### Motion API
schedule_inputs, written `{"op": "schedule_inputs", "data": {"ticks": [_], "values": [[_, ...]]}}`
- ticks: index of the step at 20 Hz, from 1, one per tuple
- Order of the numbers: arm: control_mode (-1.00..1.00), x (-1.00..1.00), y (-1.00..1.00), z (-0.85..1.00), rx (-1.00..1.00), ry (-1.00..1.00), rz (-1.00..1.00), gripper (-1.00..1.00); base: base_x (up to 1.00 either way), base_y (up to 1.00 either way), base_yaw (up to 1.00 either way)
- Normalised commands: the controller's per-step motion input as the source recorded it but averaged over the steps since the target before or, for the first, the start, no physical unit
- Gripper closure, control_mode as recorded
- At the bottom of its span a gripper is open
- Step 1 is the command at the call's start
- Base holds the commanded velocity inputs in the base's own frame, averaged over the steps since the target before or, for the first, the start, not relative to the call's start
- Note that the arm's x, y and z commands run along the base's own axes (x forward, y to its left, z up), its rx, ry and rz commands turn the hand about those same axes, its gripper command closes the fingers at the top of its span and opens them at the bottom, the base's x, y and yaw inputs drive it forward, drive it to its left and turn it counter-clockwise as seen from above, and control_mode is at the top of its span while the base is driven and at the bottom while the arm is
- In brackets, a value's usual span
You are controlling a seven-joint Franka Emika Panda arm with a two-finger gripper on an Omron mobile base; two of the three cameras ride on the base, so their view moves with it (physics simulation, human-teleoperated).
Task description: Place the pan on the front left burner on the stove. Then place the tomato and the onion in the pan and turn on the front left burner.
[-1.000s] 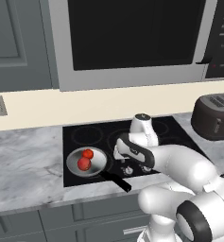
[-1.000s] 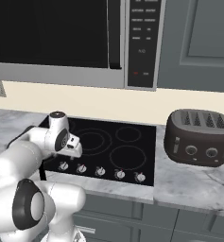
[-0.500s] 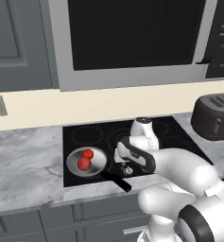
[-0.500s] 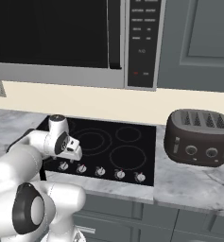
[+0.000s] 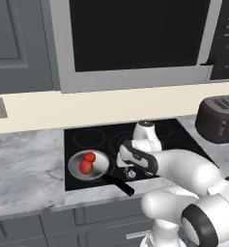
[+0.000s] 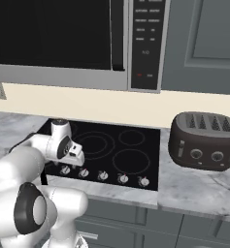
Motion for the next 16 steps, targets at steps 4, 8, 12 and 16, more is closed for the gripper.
{"op": "schedule_inputs", "data": {"ticks": [4, 8, 12, 16], "values": [[-1.00, 0.01, 0.00, -0.18, 0.00, 0.03, 0.00, -1.00, 0.00, 0.00, 0.00], [-1.00, 0.08, 0.00, -0.12, 0.00, 0.02, 0.00, -1.00, 0.00, 0.00, 0.00], [-1.00, 0.20, 0.00, 0.00, 0.00, 0.03, 0.00, -1.00, 0.00, 0.00, 0.00], [-1.00, 0.18, 0.00, 0.00, 0.00, 0.06, 0.00, -1.00, 0.00, 0.00, 0.00]]}}
